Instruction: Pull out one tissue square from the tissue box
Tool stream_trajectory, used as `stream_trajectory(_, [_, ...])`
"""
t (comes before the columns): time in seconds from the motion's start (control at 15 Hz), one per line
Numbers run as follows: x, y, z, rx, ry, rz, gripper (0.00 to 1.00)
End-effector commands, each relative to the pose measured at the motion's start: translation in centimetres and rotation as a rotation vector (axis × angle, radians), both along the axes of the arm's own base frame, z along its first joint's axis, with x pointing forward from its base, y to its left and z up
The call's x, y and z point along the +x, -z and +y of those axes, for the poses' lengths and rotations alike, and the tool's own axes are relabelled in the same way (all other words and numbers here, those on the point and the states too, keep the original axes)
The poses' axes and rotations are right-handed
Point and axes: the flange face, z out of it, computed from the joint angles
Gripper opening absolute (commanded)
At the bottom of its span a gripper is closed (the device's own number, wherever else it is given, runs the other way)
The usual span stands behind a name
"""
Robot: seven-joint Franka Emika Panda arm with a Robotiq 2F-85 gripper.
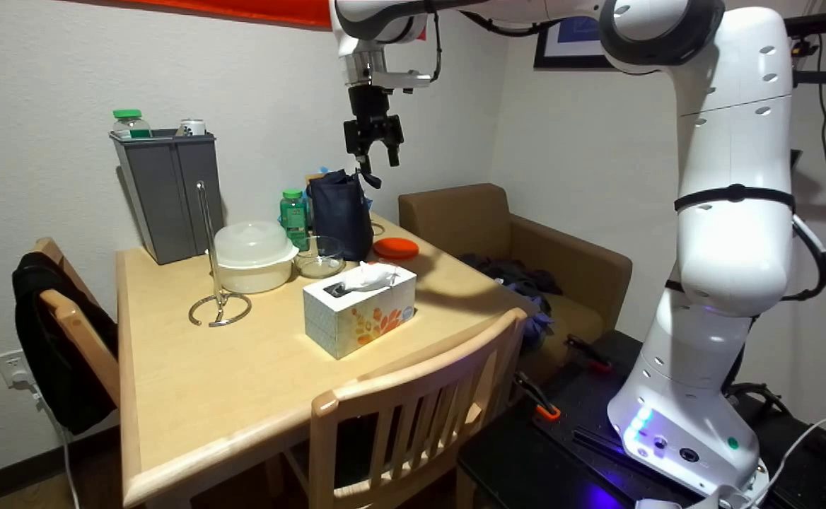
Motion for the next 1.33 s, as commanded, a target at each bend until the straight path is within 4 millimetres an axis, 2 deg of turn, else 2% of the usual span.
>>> stream_trajectory(0.0, [0.4, 1.9, 0.2, 0.005, -0.072, 0.046, 1.00])
stream_trajectory(0.53, [-0.3, 7.8, 0.5, 0.065, -0.310, 0.108, 1.00])
stream_trajectory(0.73, [-0.8, 11.2, 1.3, 0.116, -0.351, 0.106, 1.00])
stream_trajectory(1.07, [-3.2, 17.0, 3.4, 0.177, -0.349, 0.120, 1.00])
stream_trajectory(1.27, [-4.8, 18.1, 4.5, 0.198, -0.332, 0.090, 1.00])
